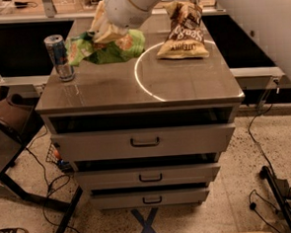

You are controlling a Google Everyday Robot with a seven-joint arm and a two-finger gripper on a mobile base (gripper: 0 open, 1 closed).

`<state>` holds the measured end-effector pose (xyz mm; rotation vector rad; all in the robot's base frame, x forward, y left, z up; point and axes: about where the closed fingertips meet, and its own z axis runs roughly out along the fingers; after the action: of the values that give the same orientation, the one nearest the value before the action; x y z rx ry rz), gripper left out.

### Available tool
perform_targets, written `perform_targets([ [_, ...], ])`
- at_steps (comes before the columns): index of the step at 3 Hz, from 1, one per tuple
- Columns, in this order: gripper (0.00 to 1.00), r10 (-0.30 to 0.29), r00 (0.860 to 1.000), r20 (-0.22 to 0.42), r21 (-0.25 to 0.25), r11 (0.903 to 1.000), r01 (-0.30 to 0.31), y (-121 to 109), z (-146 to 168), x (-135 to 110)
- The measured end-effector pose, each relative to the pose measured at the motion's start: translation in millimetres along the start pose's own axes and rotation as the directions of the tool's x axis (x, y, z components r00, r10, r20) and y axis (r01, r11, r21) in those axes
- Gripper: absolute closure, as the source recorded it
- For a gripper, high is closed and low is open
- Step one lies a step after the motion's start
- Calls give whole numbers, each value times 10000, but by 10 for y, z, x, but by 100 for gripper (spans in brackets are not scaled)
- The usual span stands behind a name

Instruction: Move green rice chip bag near redbull can

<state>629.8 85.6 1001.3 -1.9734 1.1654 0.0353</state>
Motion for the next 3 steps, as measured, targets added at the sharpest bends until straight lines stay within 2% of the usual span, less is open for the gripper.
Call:
perform_targets([
  [1,100,-892,9930,775,-142,9958,906,10,276,-1],
  [3,100,-1841,9719,1468,-338,9810,1910,311,386,99],
])
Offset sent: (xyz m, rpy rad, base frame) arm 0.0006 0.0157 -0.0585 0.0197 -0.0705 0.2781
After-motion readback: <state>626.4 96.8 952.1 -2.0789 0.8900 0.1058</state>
